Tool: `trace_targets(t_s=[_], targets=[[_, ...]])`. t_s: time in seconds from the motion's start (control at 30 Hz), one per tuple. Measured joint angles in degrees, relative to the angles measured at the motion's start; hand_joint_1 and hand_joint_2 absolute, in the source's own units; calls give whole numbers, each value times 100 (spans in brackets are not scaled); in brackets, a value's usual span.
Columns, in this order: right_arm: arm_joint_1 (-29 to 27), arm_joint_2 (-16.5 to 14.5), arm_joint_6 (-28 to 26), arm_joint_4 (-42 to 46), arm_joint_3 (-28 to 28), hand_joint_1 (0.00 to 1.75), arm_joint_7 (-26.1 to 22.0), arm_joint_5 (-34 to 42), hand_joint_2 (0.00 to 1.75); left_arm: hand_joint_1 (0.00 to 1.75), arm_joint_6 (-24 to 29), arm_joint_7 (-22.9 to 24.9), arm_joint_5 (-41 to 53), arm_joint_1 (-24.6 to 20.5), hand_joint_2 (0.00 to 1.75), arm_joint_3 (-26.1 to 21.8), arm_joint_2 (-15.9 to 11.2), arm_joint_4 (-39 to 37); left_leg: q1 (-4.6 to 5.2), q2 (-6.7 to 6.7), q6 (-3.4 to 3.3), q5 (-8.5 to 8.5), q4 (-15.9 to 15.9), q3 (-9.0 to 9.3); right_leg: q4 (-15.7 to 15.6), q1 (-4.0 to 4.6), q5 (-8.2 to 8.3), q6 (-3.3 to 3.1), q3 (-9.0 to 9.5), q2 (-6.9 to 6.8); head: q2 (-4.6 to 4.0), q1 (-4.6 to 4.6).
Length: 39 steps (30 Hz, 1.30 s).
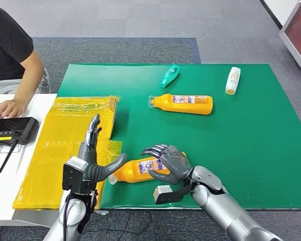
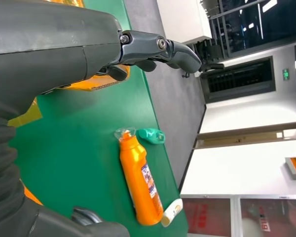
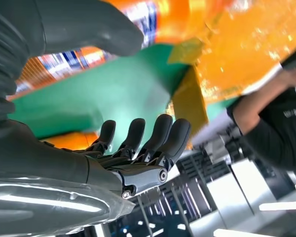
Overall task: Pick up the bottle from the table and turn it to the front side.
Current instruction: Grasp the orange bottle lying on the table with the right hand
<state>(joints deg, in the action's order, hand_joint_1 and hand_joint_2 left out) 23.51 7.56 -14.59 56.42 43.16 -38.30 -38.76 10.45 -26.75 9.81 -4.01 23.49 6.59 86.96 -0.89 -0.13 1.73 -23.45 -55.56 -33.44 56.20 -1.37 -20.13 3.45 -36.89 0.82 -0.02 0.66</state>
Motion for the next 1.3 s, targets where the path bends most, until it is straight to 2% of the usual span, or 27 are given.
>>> trace_targets(t_s=[0.1,0.13,0.23,0.27,0.43,0.57,0.93,1.13,1.3], targets=[[-68,-15,-95,187,-105,175,-31,36,175,0,35,3,-8,0,175,13,-16,8,0,0,0,1,0,0,0,0,0,0,0,0,0,1],[-79,-20,-113,235,-132,158,-33,39,175,0,53,4,-10,0,175,20,-22,14,0,0,1,1,0,0,0,0,0,0,0,0,1,1],[-92,-30,-127,344,-186,27,-4,35,175,0,96,5,-19,0,175,47,-47,36,0,0,1,2,0,0,0,0,0,0,0,0,1,1],[-93,-31,-127,366,-194,0,16,29,175,0,102,7,-21,0,175,54,-56,42,0,0,1,2,0,0,0,0,0,0,0,0,0,1],[-86,-32,-99,377,-193,0,269,-186,175,0,150,11,-23,1,175,67,-91,49,0,0,1,1,0,0,0,0,0,0,-1,0,1,0],[12,-32,145,258,-165,0,487,-405,175,0,189,12,-23,1,175,67,-108,51,0,0,1,1,0,-1,0,0,0,0,-1,0,0,1],[111,-32,538,-80,-118,0,790,-298,175,0,203,13,-26,2,175,67,-108,51,0,0,1,1,0,-1,0,0,0,0,-1,0,0,0],[170,-32,586,-410,-102,0,962,-457,175,0,207,4,-51,7,175,67,-99,50,0,0,0,1,0,-2,0,0,0,0,-1,0,0,0],[414,-4,916,-800,-16,0,1044,-623,175,0,178,-30,-56,7,175,65,-97,47,0,1,1,2,0,0,0,0,2,0,-1,0,0,0]])
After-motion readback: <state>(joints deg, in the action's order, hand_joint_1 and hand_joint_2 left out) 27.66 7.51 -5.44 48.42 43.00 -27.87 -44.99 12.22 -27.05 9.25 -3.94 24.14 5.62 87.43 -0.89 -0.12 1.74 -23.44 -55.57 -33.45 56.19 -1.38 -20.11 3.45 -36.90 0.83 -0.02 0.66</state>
